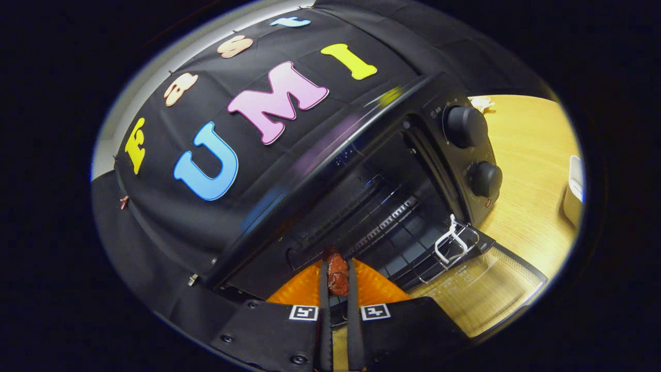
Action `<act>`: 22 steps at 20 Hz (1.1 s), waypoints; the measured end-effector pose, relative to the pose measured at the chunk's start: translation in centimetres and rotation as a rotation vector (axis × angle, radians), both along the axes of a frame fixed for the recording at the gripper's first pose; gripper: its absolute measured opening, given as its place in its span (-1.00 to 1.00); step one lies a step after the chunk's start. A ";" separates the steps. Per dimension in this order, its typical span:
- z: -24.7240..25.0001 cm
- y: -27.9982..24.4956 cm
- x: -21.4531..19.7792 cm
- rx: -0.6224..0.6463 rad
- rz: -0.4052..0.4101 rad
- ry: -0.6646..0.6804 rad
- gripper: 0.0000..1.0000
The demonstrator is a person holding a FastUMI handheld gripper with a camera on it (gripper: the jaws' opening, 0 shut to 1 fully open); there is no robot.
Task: Open the toaster oven, put the food inside, and close the toaster oven door.
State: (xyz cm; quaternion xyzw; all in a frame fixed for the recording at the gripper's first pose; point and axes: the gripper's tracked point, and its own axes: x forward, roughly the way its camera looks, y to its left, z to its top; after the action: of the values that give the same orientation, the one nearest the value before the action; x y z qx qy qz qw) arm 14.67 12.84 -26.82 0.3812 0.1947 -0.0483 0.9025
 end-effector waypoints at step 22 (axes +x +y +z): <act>5.6 -1.4 -9.7 -0.457 0.332 0.087 0.96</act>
State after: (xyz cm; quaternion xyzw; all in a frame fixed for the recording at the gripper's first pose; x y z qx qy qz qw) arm 5.01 11.41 -21.27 0.1286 0.2773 0.0411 0.9513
